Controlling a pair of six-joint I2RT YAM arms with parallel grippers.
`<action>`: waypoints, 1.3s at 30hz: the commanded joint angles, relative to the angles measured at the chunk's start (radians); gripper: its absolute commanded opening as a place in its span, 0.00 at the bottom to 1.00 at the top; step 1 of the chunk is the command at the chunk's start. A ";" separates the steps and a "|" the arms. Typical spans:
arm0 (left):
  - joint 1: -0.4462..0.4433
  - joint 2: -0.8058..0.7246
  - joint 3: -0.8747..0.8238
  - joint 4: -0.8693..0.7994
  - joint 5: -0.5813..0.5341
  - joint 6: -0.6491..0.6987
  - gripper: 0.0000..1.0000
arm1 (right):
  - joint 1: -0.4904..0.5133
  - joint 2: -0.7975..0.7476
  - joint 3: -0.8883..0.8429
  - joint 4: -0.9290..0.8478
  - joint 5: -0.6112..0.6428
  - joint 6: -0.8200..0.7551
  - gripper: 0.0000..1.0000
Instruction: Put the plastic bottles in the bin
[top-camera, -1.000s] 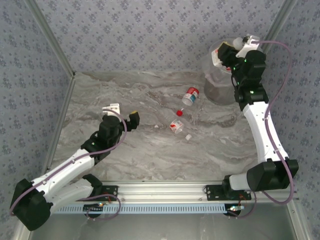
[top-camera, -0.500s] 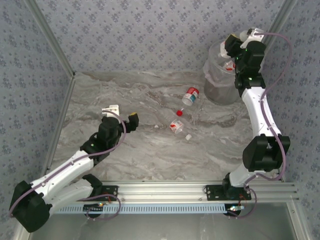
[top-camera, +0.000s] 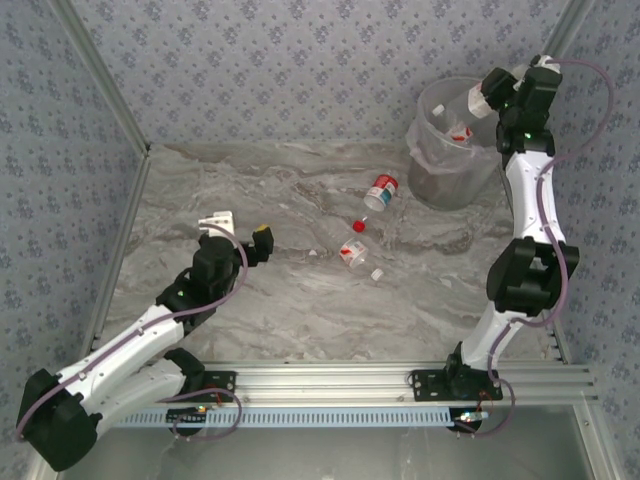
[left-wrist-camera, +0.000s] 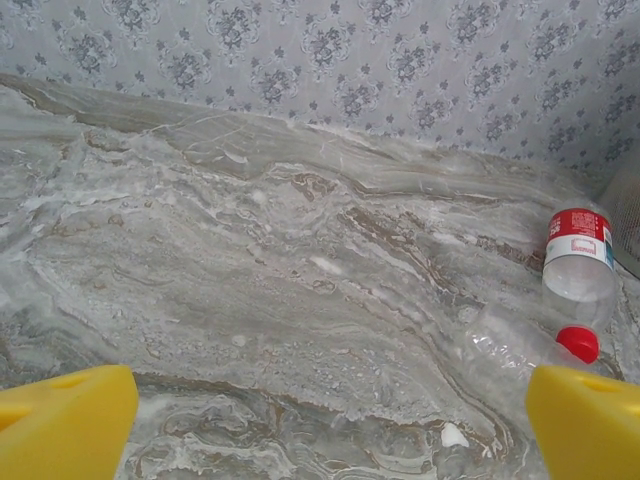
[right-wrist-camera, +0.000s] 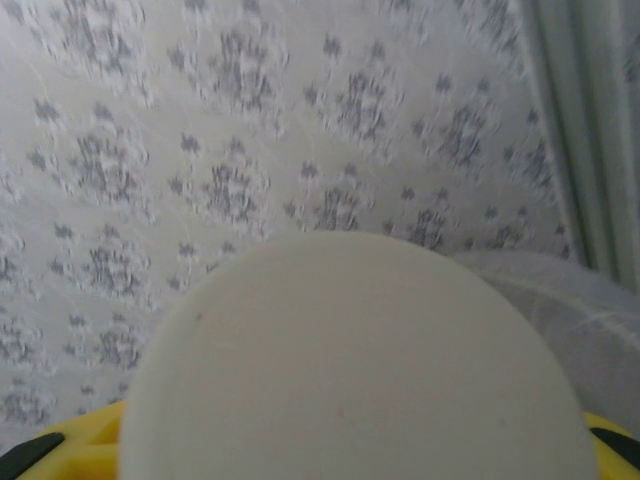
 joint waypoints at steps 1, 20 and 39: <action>0.005 -0.021 -0.011 -0.006 -0.017 -0.001 1.00 | 0.001 0.028 0.059 -0.096 -0.135 0.003 0.22; 0.008 -0.034 -0.031 -0.009 -0.028 -0.016 0.99 | 0.027 0.085 0.216 -0.325 -0.179 -0.141 0.88; 0.017 0.025 -0.014 -0.014 -0.006 -0.040 0.99 | 0.105 -0.198 -0.037 -0.261 -0.207 -0.190 1.00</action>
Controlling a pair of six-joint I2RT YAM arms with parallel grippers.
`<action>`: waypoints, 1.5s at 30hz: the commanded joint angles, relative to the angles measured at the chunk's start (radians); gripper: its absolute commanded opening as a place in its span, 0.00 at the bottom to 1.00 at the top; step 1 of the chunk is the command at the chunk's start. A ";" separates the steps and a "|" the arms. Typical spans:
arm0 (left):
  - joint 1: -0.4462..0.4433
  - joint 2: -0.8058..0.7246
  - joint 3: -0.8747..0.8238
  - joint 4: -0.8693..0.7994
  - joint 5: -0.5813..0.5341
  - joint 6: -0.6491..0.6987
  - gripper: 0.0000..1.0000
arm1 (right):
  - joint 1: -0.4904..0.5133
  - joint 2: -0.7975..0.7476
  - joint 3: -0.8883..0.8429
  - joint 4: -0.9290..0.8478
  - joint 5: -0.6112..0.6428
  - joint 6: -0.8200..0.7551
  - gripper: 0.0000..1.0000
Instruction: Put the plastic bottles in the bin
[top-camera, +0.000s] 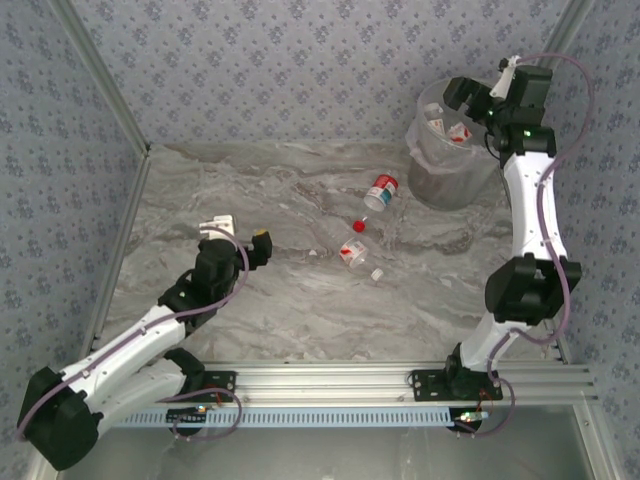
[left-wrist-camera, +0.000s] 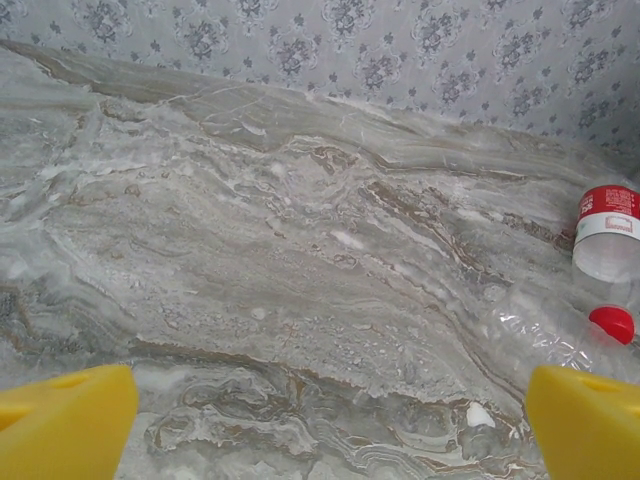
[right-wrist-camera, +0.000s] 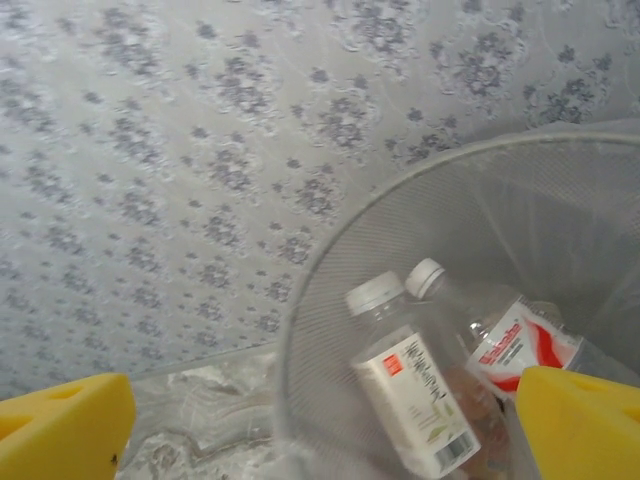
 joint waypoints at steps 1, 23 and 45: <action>0.010 0.017 0.019 -0.003 0.009 -0.021 0.99 | 0.047 -0.108 -0.094 0.034 -0.007 -0.037 1.00; 0.019 0.069 0.047 0.015 0.036 -0.038 0.99 | 0.435 -0.122 -0.389 0.045 0.228 0.040 1.00; 0.029 0.042 0.035 -0.021 0.006 -0.061 0.99 | 0.531 0.263 -0.232 -0.051 0.557 0.275 1.00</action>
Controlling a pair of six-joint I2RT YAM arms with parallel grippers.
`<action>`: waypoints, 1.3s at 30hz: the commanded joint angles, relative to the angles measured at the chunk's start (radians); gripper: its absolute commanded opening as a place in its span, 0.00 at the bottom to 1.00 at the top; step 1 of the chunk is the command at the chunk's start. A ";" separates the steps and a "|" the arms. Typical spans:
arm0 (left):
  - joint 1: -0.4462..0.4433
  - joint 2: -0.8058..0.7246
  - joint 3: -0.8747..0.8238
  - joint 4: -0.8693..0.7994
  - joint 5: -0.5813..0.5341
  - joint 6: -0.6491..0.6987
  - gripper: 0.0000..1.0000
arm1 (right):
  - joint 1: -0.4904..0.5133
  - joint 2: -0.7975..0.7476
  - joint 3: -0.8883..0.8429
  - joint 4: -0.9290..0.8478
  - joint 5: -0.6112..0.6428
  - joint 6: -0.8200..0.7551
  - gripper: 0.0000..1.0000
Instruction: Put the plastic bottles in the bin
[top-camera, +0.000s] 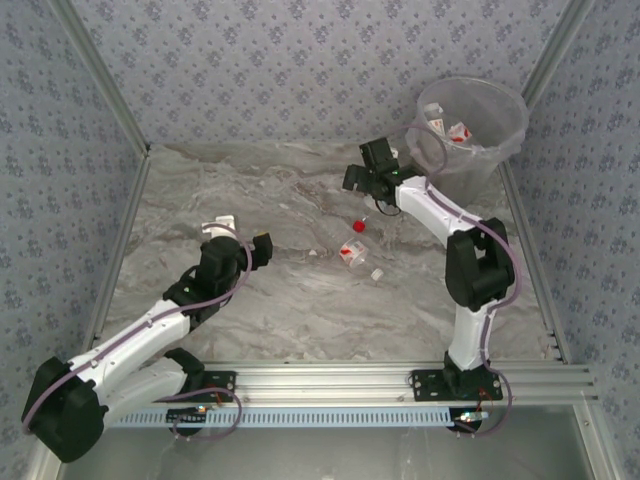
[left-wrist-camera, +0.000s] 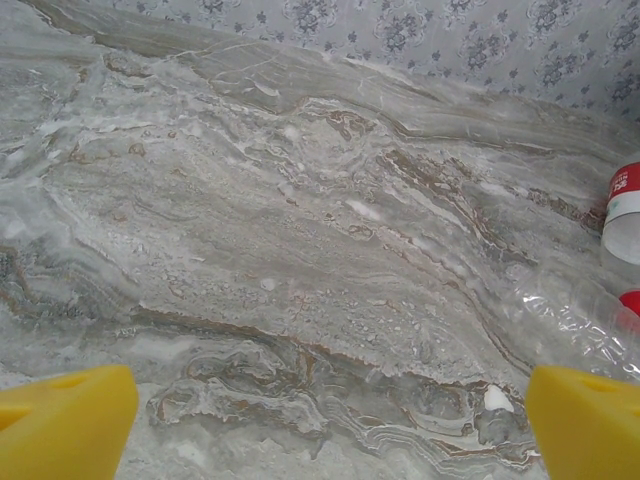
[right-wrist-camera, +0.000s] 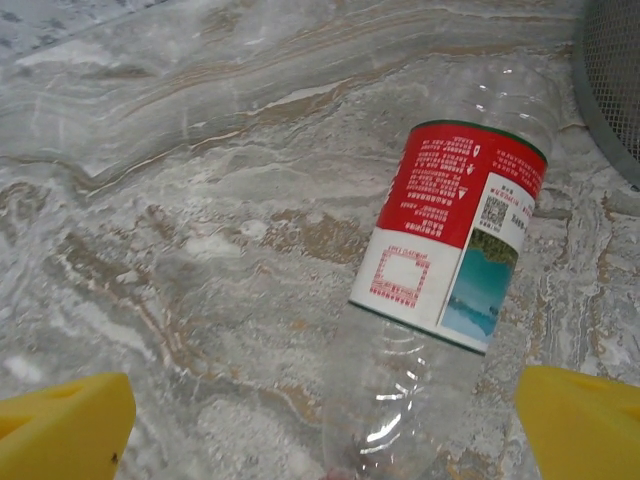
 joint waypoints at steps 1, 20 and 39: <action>0.006 -0.013 0.031 -0.004 -0.016 -0.019 0.99 | 0.001 0.048 0.075 -0.029 0.089 0.035 1.00; 0.008 0.004 0.037 -0.012 -0.029 -0.044 0.99 | -0.043 0.221 0.140 -0.121 0.154 0.169 1.00; 0.010 0.000 0.032 -0.024 -0.041 -0.048 0.99 | -0.077 0.372 0.226 -0.119 0.066 0.292 0.85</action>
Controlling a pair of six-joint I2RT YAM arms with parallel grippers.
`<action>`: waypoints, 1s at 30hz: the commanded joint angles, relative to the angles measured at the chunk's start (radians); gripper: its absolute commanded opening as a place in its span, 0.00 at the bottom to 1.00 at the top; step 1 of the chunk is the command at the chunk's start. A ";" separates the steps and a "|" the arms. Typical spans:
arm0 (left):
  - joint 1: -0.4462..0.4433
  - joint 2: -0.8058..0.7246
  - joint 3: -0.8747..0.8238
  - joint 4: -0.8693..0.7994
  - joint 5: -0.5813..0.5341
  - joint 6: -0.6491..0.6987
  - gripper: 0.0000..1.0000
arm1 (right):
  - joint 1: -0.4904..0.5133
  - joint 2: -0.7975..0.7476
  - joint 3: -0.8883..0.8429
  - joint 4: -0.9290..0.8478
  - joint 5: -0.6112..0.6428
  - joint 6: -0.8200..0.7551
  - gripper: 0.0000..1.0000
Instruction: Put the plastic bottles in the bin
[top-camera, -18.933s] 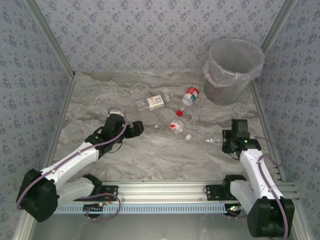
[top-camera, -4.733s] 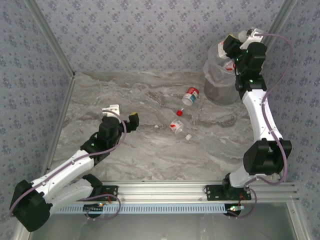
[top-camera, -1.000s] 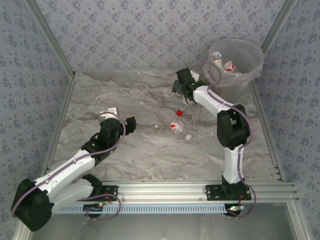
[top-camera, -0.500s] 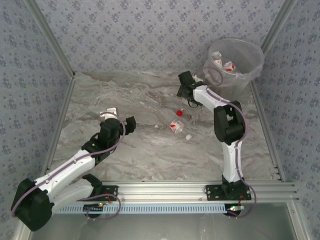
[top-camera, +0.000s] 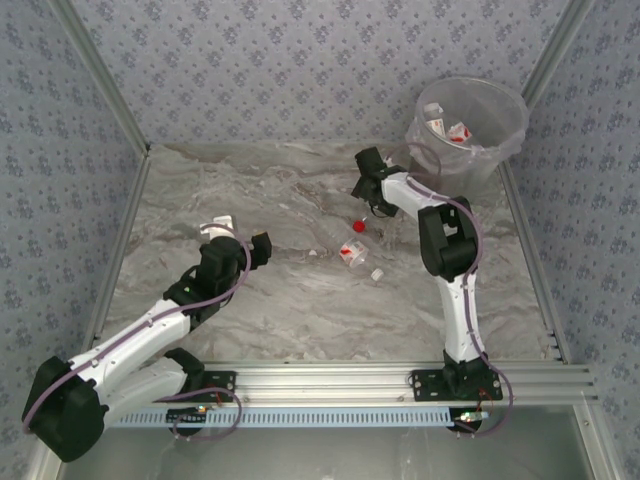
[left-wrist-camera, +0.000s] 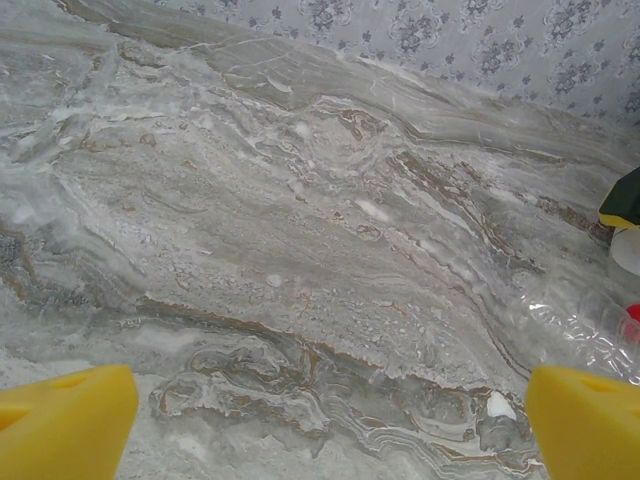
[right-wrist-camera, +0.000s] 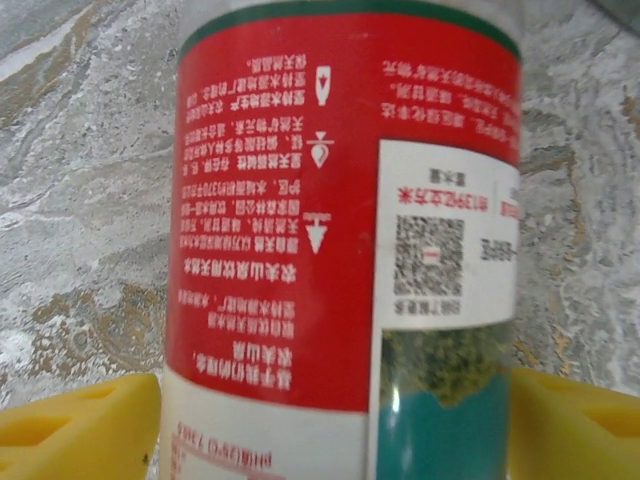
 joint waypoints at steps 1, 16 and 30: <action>0.008 -0.004 0.031 -0.014 -0.025 -0.011 0.99 | -0.016 0.046 0.051 -0.044 0.000 0.043 0.83; 0.009 -0.003 0.032 -0.014 -0.028 -0.015 0.99 | -0.019 0.017 0.020 -0.006 -0.051 0.008 0.66; 0.009 0.013 0.043 -0.002 -0.016 -0.013 1.00 | 0.004 -0.108 -0.079 0.053 -0.019 -0.068 0.60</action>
